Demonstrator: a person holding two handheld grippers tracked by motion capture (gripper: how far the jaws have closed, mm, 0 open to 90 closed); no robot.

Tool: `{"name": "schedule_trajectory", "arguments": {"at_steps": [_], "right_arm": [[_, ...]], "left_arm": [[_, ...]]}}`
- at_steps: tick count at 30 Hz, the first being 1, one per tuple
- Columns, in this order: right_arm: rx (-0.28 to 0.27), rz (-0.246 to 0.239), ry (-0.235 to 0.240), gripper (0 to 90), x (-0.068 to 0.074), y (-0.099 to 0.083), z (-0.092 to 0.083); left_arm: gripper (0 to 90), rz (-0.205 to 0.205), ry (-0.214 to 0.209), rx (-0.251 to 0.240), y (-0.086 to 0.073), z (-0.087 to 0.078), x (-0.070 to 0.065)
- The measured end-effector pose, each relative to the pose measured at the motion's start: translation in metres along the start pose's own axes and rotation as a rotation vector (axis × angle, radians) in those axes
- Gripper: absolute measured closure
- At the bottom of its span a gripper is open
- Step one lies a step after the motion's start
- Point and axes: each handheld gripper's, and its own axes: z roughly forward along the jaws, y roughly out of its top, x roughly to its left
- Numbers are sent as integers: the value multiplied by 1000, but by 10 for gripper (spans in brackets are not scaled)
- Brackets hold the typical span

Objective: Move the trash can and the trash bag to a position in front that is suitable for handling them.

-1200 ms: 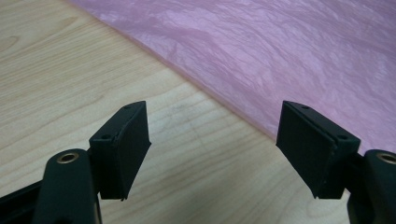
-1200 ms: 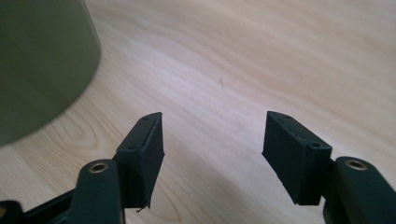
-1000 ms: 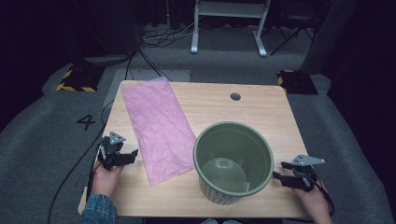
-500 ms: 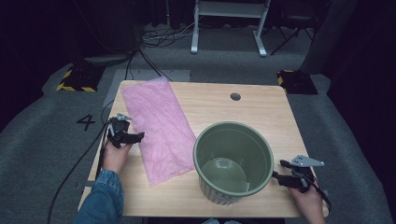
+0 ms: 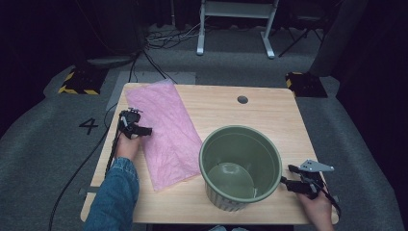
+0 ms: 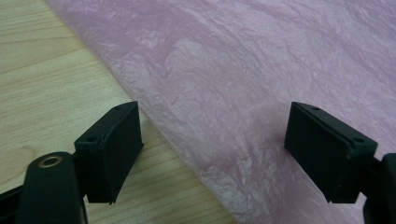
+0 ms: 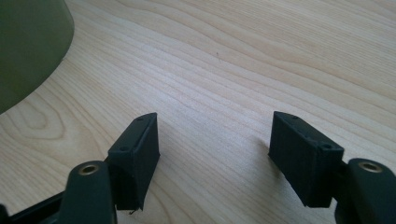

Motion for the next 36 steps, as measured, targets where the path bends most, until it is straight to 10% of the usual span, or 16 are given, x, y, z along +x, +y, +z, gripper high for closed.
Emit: {"name": "schedule_trajectory", "arguments": {"at_steps": [21,27,36], "right_arm": [[0,0,0,331,0,0,0],[0,0,0,330,0,0,0],[0,0,0,331,0,0,0]], "left_arm": [[864,175,-144,-109,-20,-10,-28],[893,151,-170,-126,-20,-12,-23],[894,124,-262,-337,-17,-57,-23]]}}
